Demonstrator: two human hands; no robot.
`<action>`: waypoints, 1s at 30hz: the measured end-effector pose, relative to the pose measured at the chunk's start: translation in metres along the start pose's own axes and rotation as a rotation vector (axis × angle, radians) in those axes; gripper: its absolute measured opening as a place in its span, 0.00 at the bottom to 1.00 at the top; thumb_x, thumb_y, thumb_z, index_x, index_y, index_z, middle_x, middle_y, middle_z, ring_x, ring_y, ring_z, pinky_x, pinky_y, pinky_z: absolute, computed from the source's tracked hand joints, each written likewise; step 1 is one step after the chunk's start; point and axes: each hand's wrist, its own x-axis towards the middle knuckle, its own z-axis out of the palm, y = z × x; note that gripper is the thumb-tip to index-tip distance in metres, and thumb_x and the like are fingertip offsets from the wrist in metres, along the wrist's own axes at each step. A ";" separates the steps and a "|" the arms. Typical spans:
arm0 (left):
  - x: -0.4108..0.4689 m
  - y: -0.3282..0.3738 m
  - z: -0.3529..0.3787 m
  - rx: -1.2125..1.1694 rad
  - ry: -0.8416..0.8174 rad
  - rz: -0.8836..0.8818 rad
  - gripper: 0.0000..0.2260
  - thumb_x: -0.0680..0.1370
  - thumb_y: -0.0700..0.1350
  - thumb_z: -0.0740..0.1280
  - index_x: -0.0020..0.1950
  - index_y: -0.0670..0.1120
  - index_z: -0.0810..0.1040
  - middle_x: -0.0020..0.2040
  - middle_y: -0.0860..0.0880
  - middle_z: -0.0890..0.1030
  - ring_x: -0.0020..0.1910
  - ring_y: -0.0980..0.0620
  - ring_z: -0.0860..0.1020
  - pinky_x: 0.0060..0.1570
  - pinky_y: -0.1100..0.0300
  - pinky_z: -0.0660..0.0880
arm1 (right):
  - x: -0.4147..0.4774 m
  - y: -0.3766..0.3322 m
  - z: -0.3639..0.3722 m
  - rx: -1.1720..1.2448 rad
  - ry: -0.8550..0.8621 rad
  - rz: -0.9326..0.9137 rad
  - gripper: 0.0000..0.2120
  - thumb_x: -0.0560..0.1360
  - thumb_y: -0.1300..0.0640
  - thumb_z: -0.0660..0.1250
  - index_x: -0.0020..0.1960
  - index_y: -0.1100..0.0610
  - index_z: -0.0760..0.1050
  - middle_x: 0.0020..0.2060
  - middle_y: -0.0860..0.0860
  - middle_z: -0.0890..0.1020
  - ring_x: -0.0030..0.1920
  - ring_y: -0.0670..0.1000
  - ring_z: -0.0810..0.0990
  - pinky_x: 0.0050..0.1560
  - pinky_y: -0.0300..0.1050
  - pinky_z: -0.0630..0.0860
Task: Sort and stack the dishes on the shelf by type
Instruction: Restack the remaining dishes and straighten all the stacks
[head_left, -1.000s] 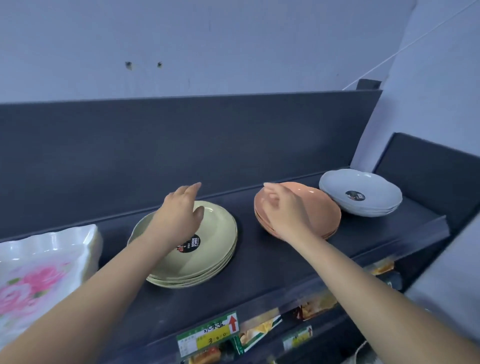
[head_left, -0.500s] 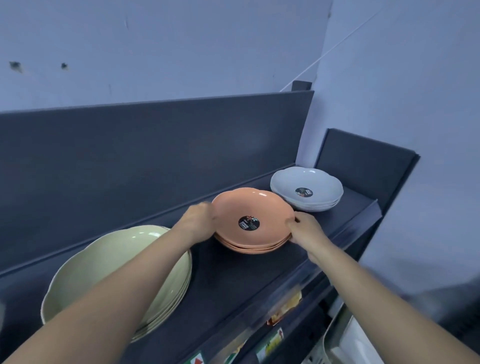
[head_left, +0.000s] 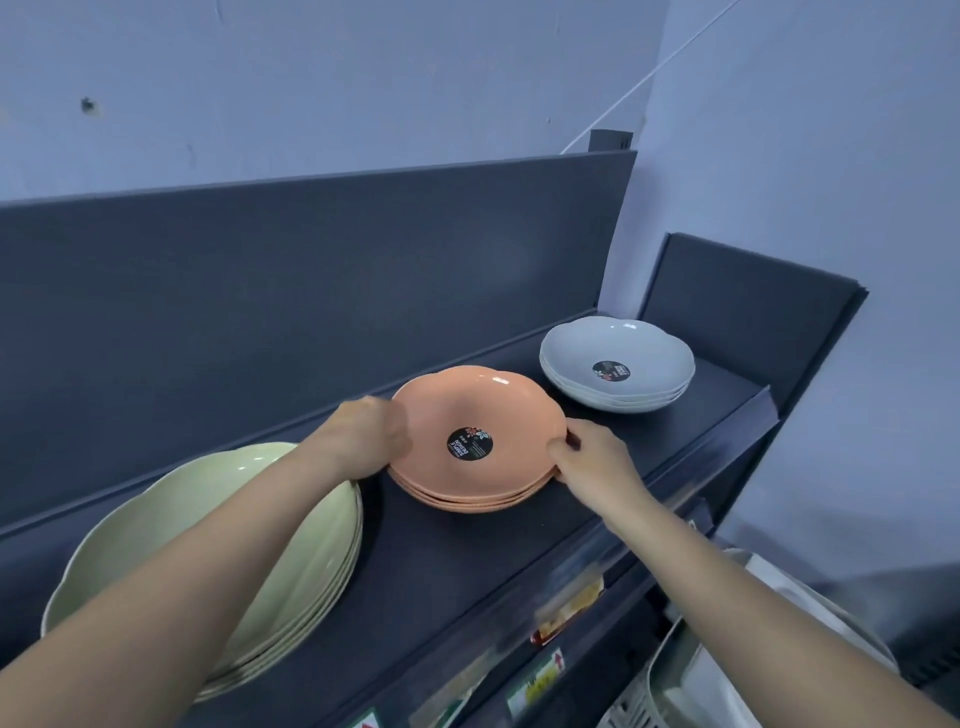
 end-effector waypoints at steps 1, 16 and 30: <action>0.001 0.001 0.000 -0.022 0.011 -0.016 0.12 0.76 0.43 0.62 0.56 0.38 0.75 0.53 0.41 0.78 0.51 0.43 0.76 0.47 0.54 0.72 | 0.000 -0.001 -0.006 0.002 0.006 -0.007 0.14 0.76 0.53 0.59 0.56 0.59 0.78 0.51 0.55 0.81 0.52 0.57 0.78 0.57 0.57 0.77; 0.107 0.141 0.032 -0.182 0.172 0.072 0.21 0.79 0.48 0.61 0.69 0.39 0.67 0.66 0.41 0.74 0.64 0.42 0.72 0.62 0.52 0.70 | 0.108 0.062 -0.140 0.045 0.199 0.038 0.21 0.79 0.56 0.60 0.70 0.62 0.67 0.67 0.57 0.72 0.65 0.56 0.71 0.63 0.47 0.67; 0.155 0.184 0.060 -0.166 0.069 -0.062 0.07 0.70 0.33 0.58 0.33 0.42 0.65 0.35 0.46 0.70 0.32 0.48 0.68 0.28 0.60 0.64 | 0.154 0.098 -0.157 0.015 0.005 0.019 0.20 0.76 0.66 0.54 0.66 0.55 0.71 0.57 0.53 0.79 0.55 0.55 0.77 0.50 0.47 0.74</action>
